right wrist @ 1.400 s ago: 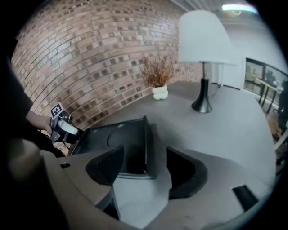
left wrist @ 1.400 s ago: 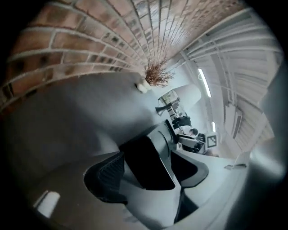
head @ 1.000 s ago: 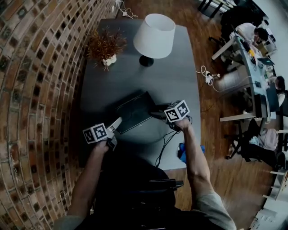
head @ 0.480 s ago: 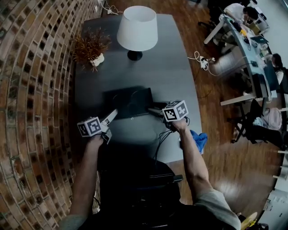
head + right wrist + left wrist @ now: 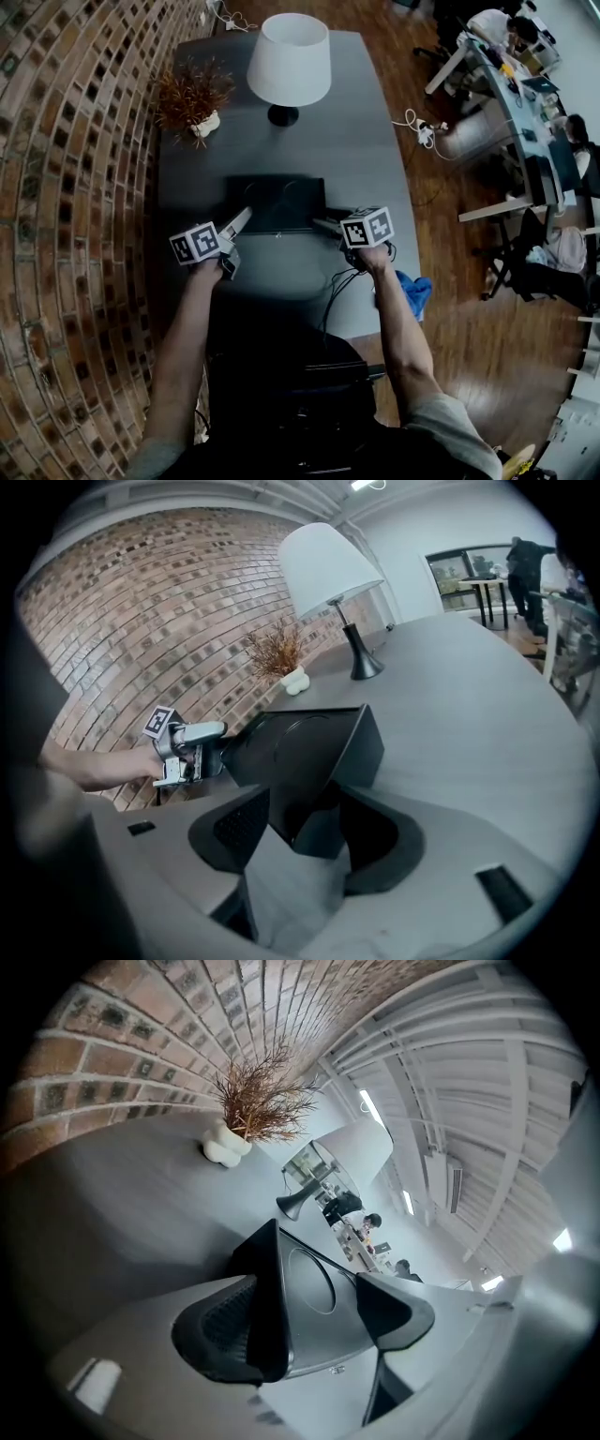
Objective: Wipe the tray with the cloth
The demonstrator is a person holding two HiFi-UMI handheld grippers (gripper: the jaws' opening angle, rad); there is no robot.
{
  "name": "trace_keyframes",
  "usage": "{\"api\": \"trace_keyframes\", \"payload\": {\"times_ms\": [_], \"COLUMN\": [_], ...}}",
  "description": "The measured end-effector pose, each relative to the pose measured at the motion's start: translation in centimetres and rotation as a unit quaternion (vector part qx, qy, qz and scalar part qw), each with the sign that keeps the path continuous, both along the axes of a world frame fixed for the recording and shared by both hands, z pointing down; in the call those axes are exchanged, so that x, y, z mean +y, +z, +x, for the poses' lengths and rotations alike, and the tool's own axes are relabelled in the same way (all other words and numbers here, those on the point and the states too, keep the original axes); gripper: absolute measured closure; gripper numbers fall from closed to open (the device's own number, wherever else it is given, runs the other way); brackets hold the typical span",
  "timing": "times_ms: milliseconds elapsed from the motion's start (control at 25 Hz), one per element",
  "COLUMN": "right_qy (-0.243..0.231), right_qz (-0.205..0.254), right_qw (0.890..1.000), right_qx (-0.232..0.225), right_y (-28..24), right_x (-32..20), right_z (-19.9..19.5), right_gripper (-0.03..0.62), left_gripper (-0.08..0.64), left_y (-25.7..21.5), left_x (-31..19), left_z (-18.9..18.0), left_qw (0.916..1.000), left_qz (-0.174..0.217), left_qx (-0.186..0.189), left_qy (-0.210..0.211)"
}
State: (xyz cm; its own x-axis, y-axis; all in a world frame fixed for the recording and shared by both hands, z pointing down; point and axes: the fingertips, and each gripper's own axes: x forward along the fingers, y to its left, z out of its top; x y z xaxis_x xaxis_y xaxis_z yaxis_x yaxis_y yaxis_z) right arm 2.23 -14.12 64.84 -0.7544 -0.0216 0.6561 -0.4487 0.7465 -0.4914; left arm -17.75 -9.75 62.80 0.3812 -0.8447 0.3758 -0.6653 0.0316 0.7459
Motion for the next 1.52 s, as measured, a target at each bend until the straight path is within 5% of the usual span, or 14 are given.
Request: {"api": "trace_keyframes", "payload": {"times_ms": [440, 560, 680, 800, 1000, 1520], "right_qy": [0.007, 0.069, 0.170, 0.218, 0.203, 0.127], "right_qz": [0.001, 0.033, 0.090, 0.150, 0.220, 0.223], "right_qw": [1.000, 0.996, 0.974, 0.949, 0.936, 0.954], "right_qx": [-0.008, -0.038, -0.118, -0.170, -0.187, -0.155], "right_y": [0.2, -1.0, -6.1, -12.2, -18.9, -17.6], "right_x": [-0.6, -1.6, -2.9, -2.0, 1.4, 6.0], "right_z": [-0.3, 1.2, 4.5, 7.1, 7.9, 3.3], "right_gripper": [0.370, 0.377, 0.414, 0.456, 0.456, 0.472], "left_gripper": [0.227, 0.229, 0.229, 0.229, 0.229, 0.230], "left_y": [-0.3, -1.4, -4.5, -8.2, -14.0, -21.3], "left_x": [0.2, 0.8, 2.7, 6.1, 10.8, 11.7], "left_z": [0.1, -0.2, -0.9, -1.0, -0.9, 1.5], "left_qw": [0.9997, 0.9993, 0.9963, 0.9898, 0.9788, 0.9622], "left_qz": [0.014, 0.033, 0.080, 0.131, 0.196, 0.268], "left_qx": [-0.004, 0.002, 0.013, 0.036, 0.019, -0.051], "left_qy": [-0.017, -0.015, -0.030, -0.044, -0.055, -0.008]}}
